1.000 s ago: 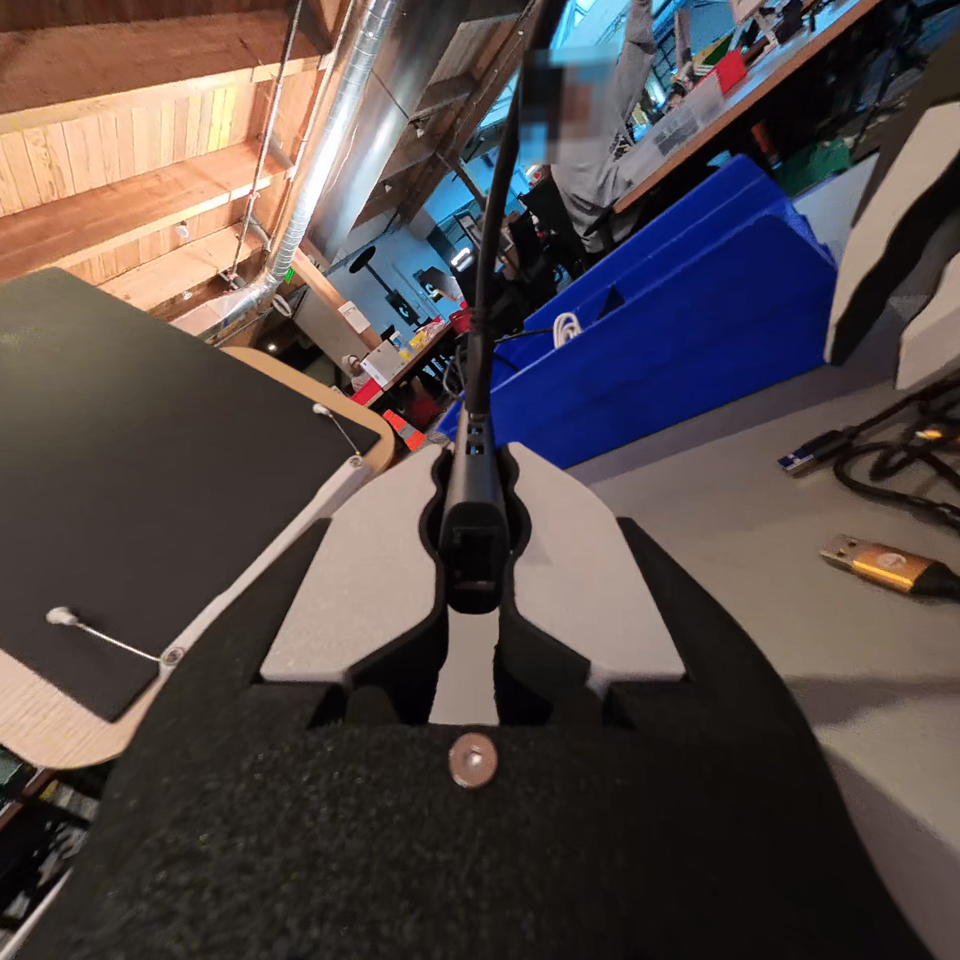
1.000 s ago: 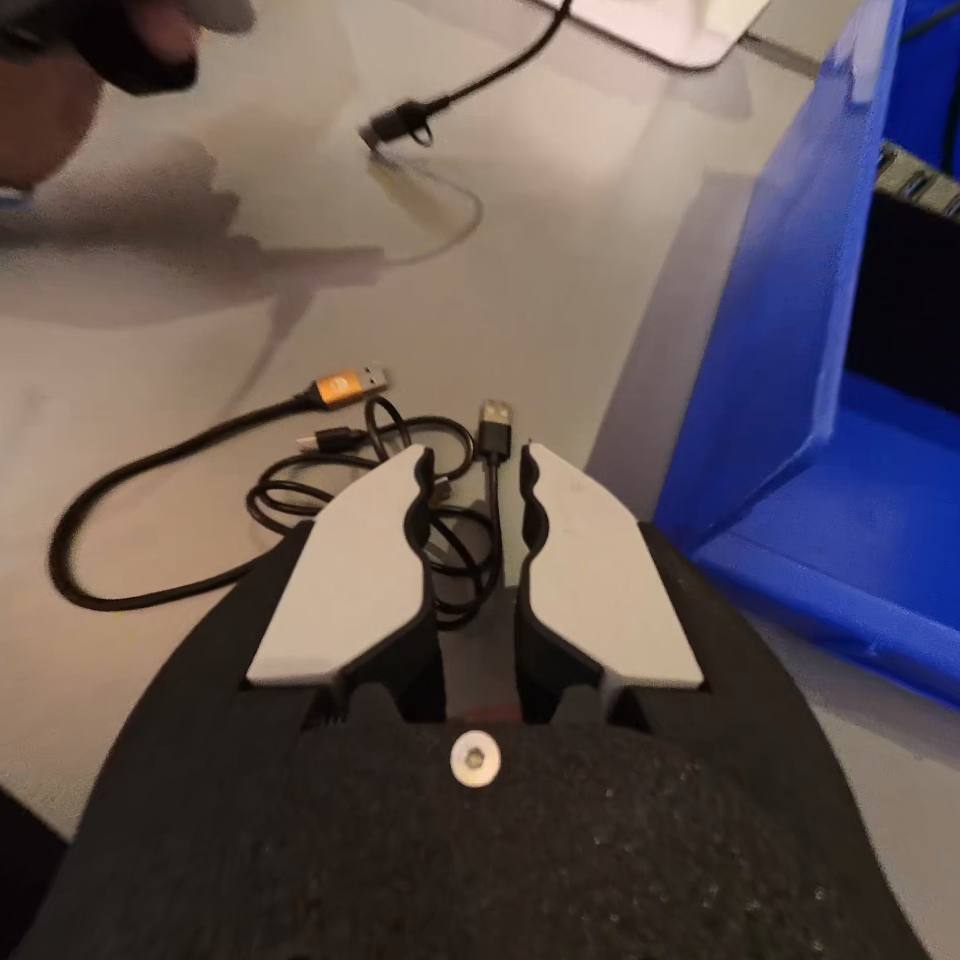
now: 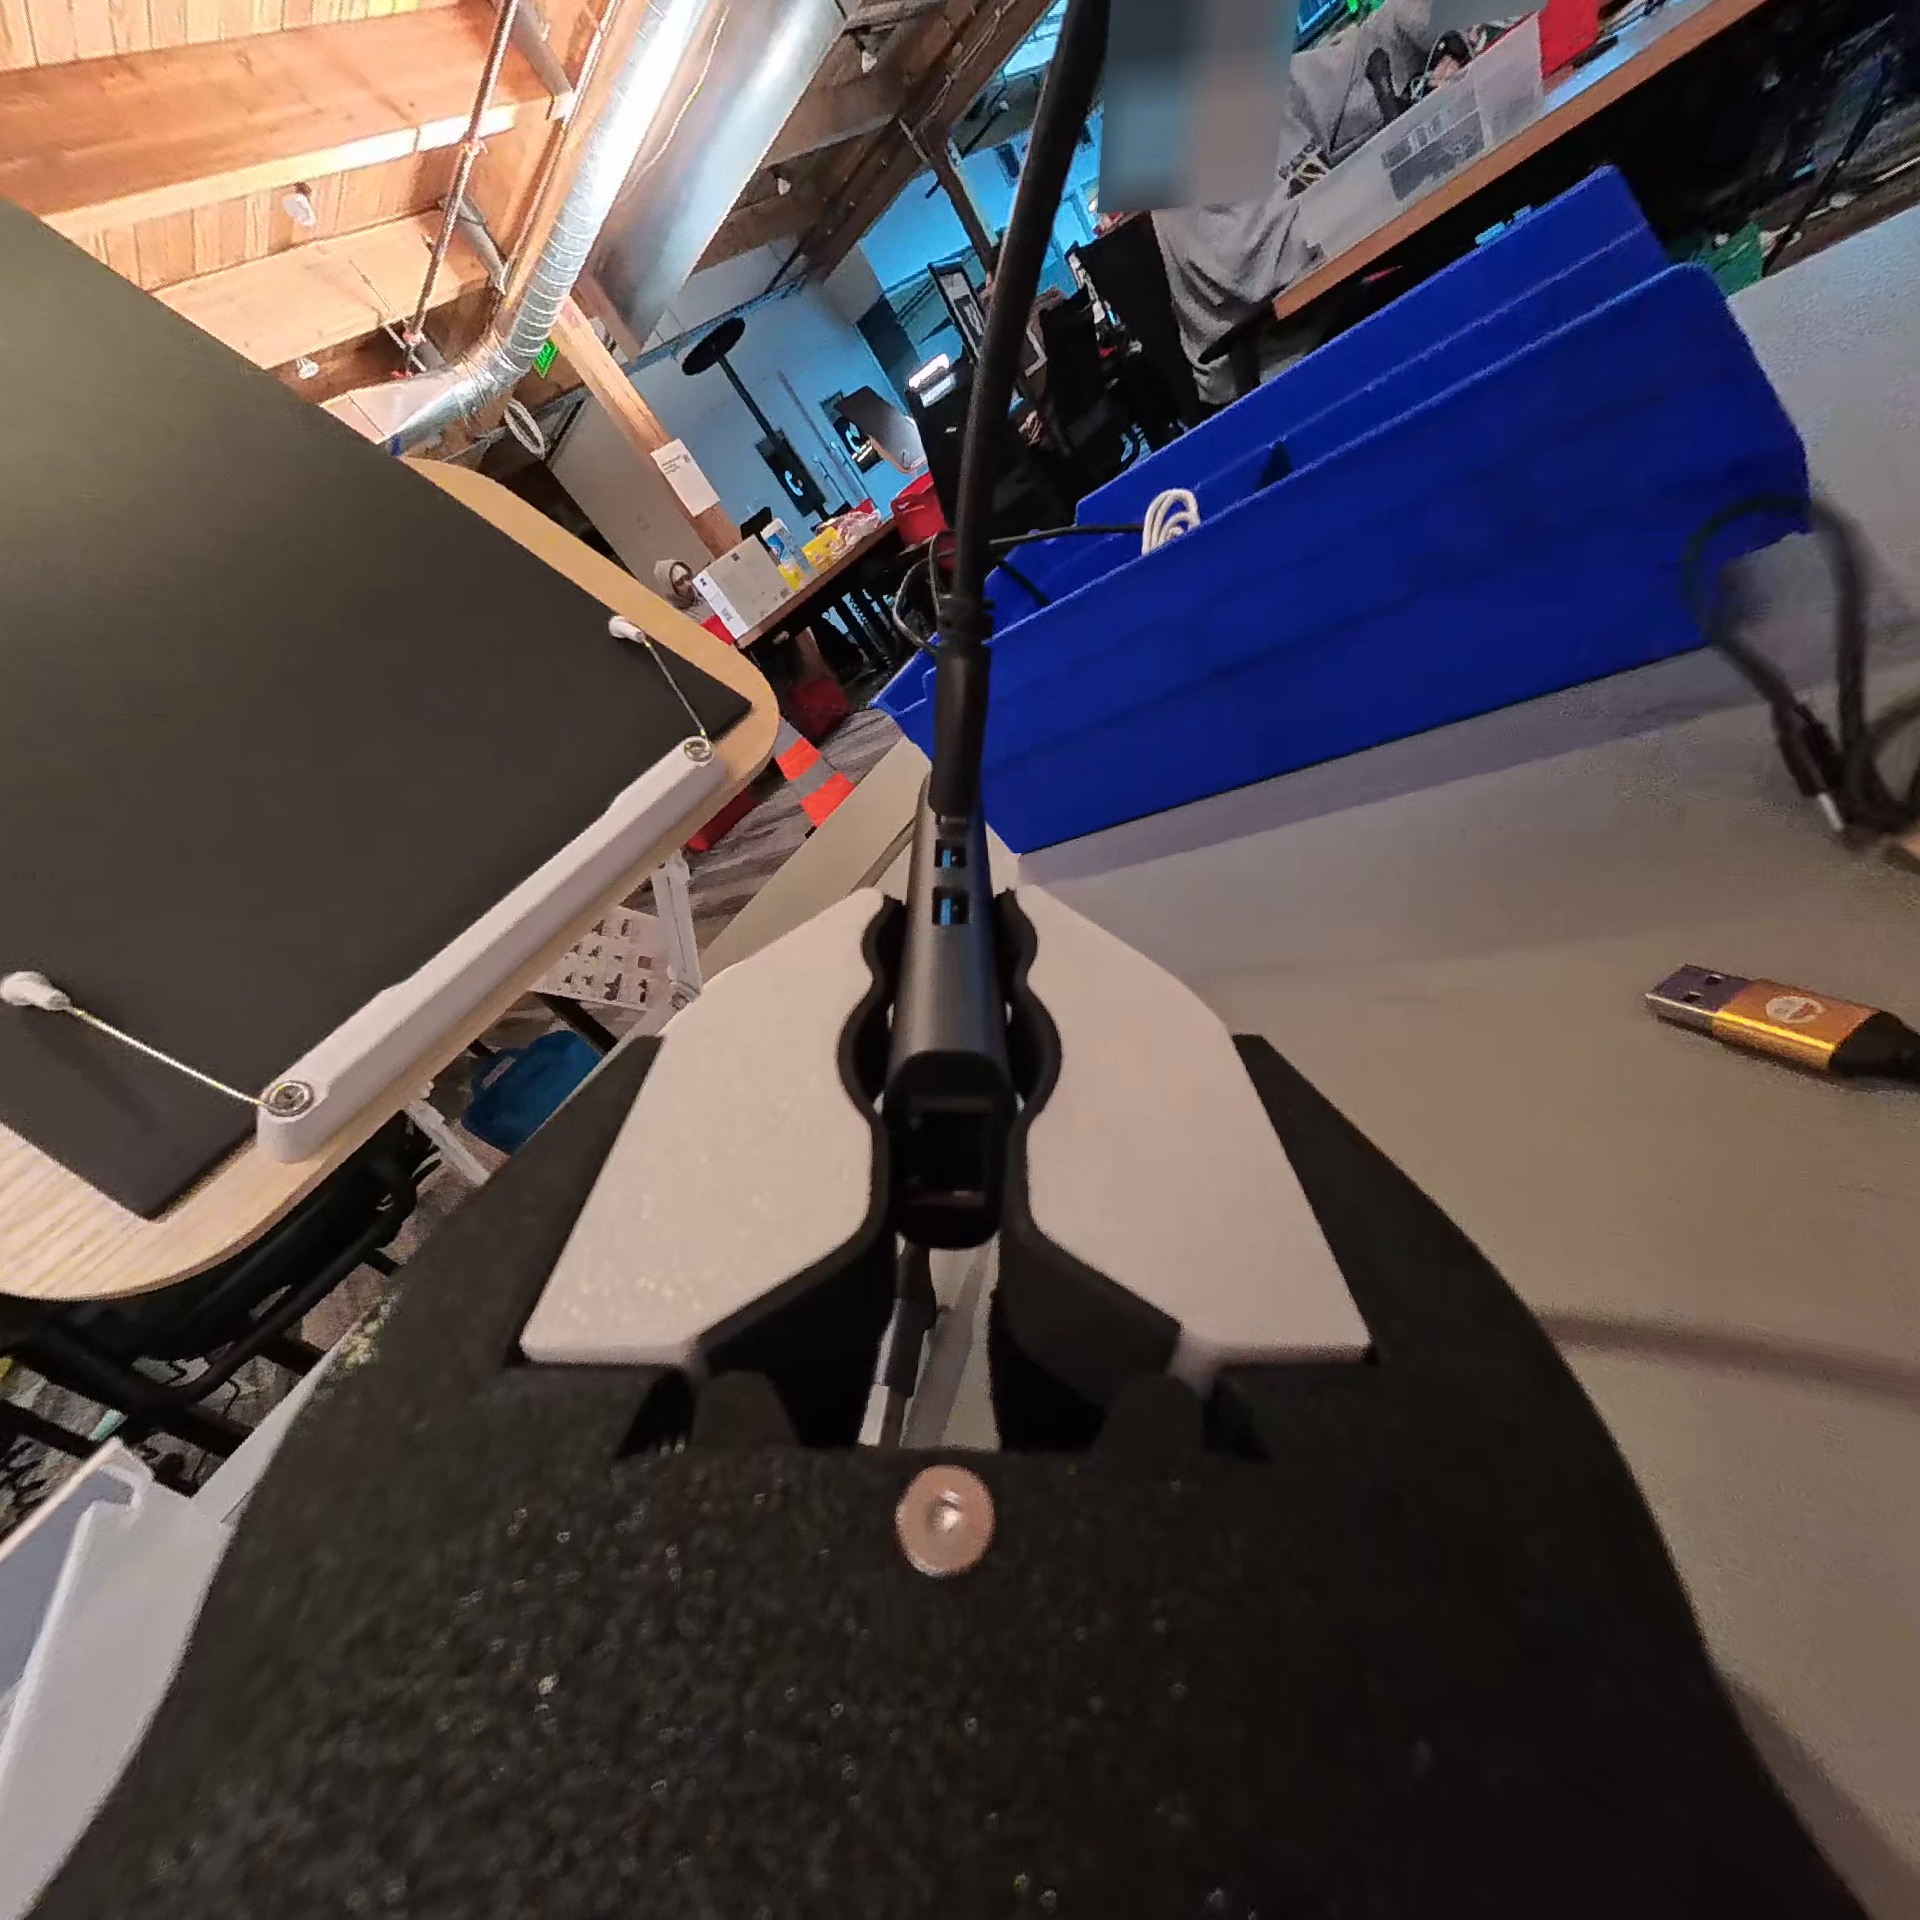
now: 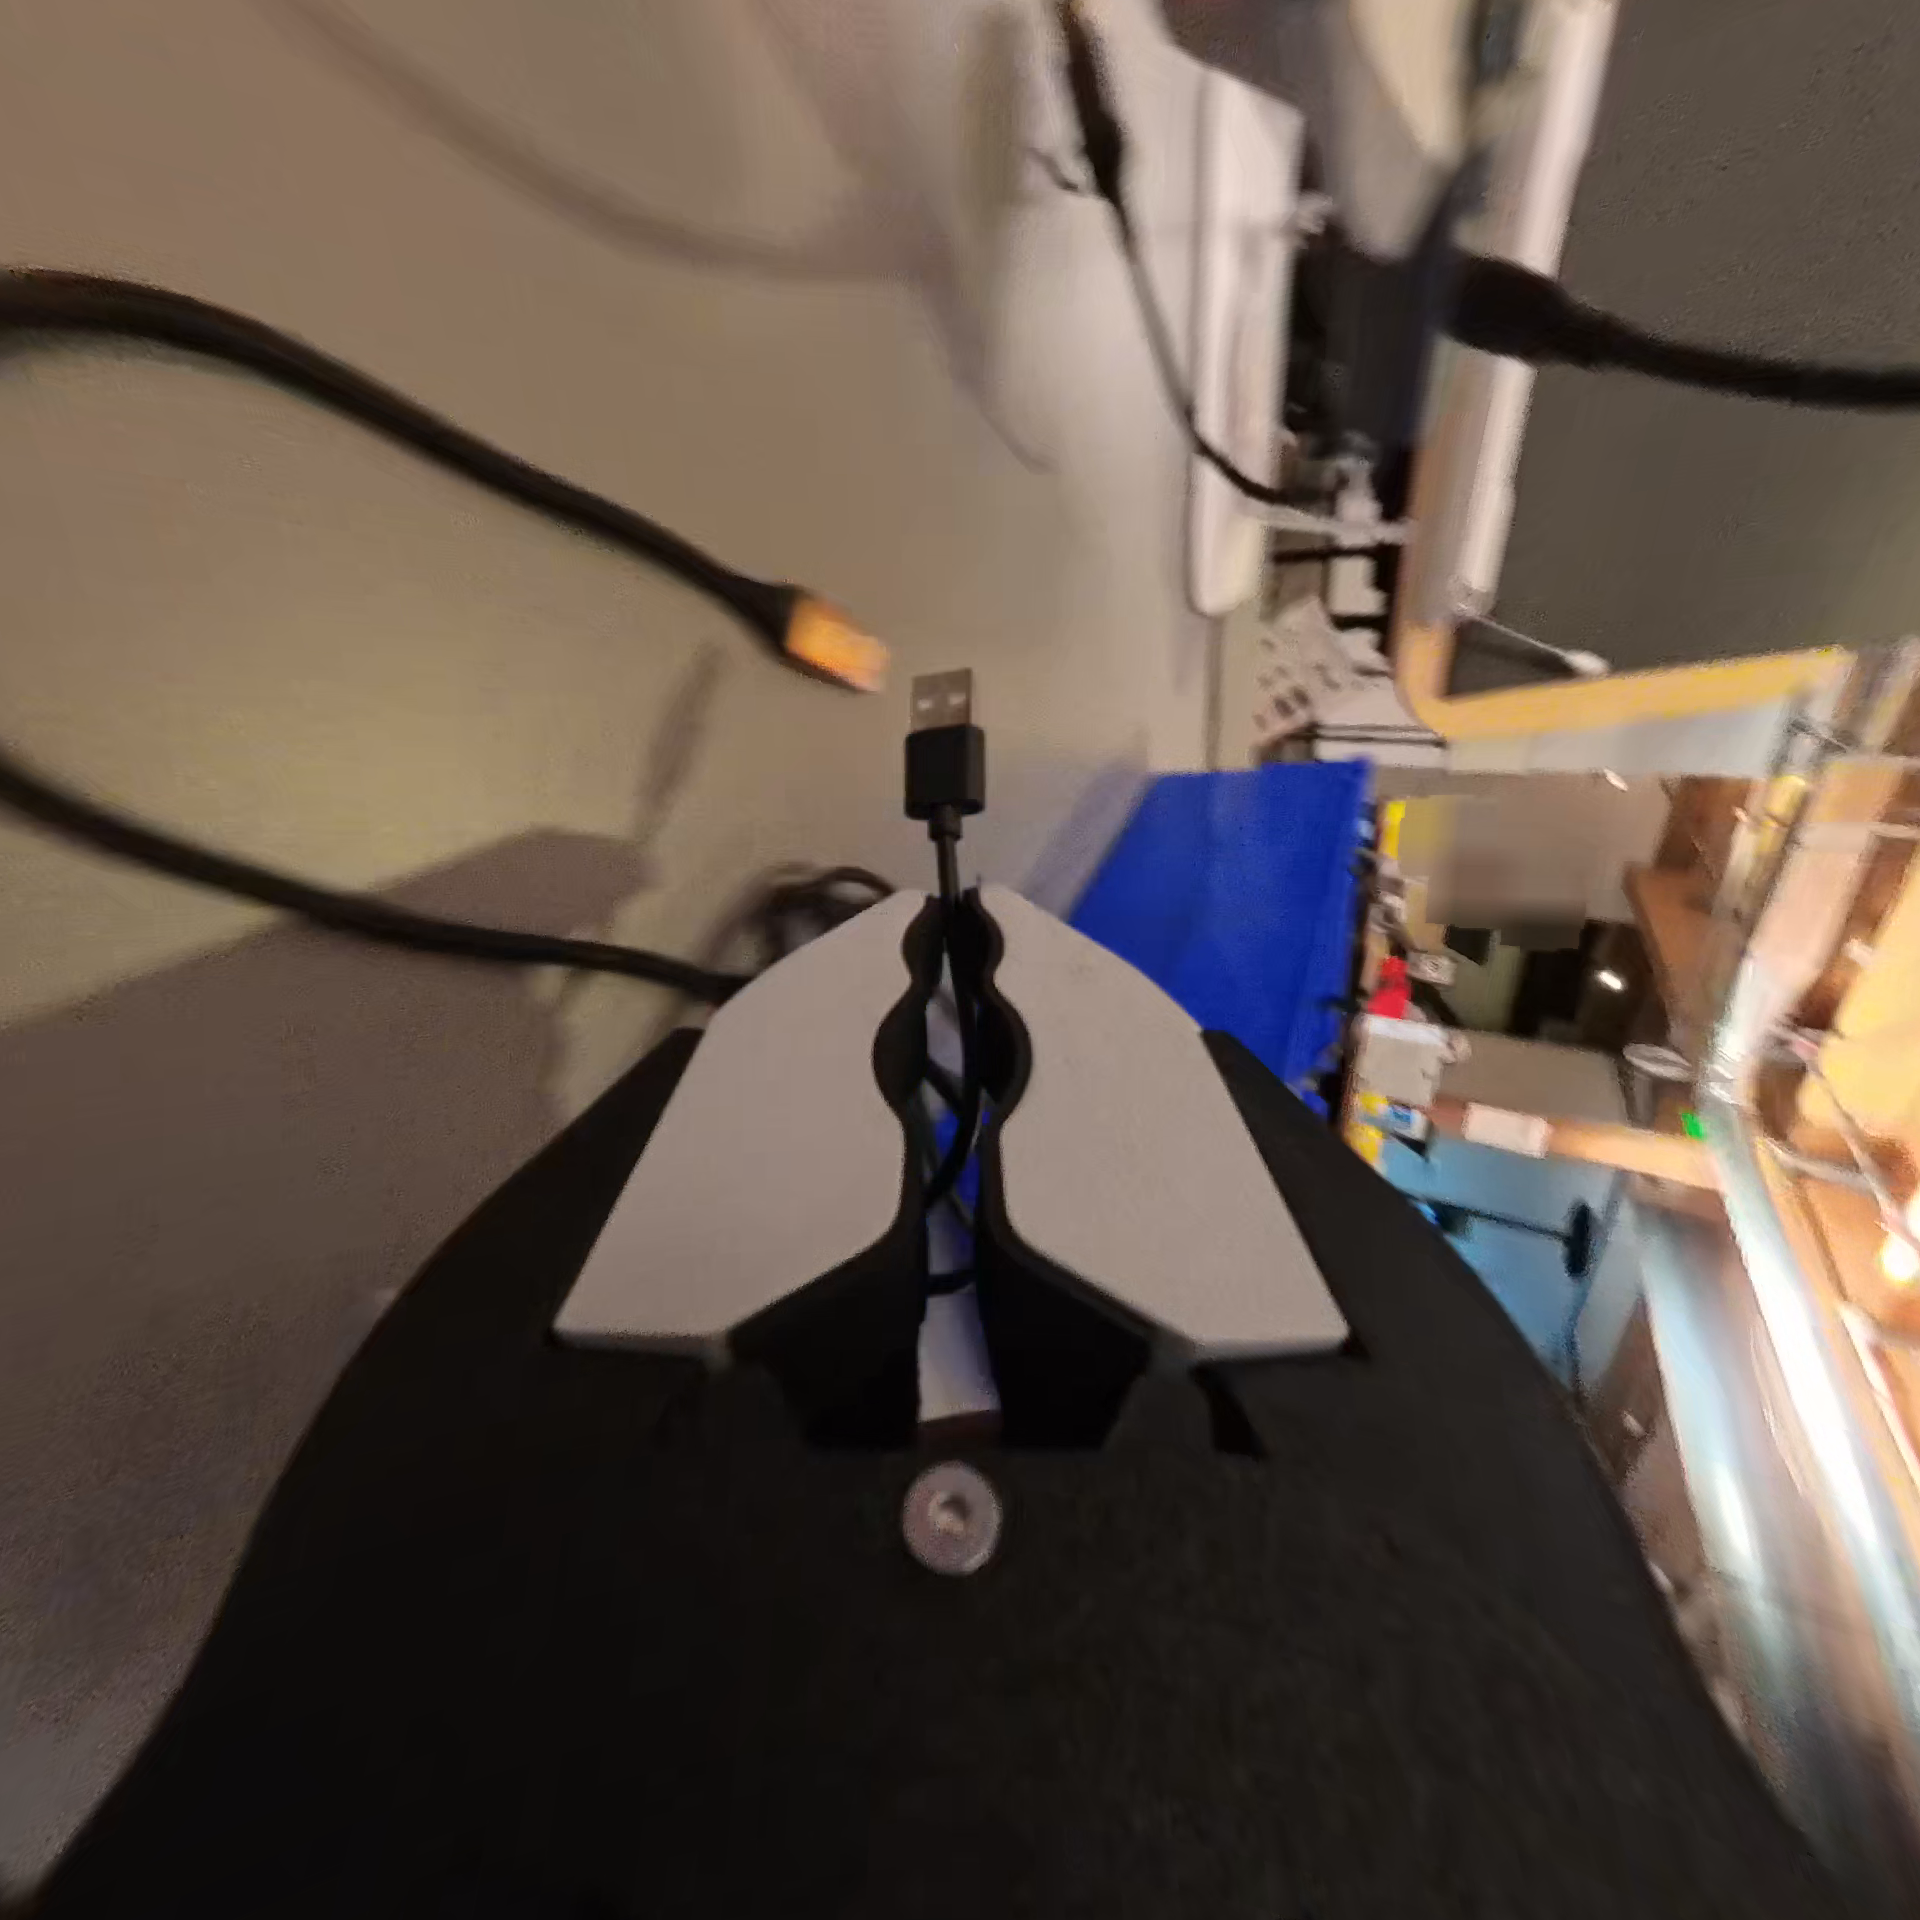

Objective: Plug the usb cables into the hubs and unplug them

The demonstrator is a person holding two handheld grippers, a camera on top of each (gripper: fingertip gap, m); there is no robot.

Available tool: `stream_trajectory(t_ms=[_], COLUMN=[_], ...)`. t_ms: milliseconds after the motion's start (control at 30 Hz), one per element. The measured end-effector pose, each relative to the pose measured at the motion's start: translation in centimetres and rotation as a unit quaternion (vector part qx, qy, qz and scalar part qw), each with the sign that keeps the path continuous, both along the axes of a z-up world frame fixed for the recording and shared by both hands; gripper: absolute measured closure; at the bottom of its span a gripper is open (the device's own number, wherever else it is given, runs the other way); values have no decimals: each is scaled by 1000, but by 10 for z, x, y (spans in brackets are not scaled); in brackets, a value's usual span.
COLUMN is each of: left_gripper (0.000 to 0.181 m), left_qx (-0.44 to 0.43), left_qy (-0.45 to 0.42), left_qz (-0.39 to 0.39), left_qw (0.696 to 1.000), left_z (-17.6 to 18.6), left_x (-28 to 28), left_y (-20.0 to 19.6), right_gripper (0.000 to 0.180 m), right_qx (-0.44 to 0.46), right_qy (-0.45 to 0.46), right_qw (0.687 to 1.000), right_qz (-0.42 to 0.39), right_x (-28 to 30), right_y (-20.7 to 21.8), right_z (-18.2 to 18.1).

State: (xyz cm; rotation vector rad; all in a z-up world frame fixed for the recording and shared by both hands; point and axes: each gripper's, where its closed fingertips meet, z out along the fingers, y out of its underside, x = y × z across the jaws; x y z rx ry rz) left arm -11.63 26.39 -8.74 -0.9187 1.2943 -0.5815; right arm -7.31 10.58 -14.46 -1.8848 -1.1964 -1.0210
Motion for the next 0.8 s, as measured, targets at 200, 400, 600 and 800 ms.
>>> stream_trajectory(t_ms=[200, 400, 600, 800], left_gripper=[164, 164, 164, 163], left_qx=[-2, -15, -5, 21], left_qy=[7, 6, 11, 27], left_qz=[-7, -13, -17, -19], left_qw=[1000, 1000, 1000, 999], left_z=[-2, -2, -2, -4], left_x=[2, 2, 3, 4], left_y=[-3, -5, -8, -12], right_gripper=[171, 145, 153, 168], right_qx=[-123, -210, -240, -217], right_qy=[218, 523, 532, 469], right_qw=[968, 826, 812, 856], right_qz=[3, -20, -24, 0], right_x=[-60, -85, -66, -68], right_y=[-38, -45, -34, -31], right_z=[-41, -24, -45, -50])
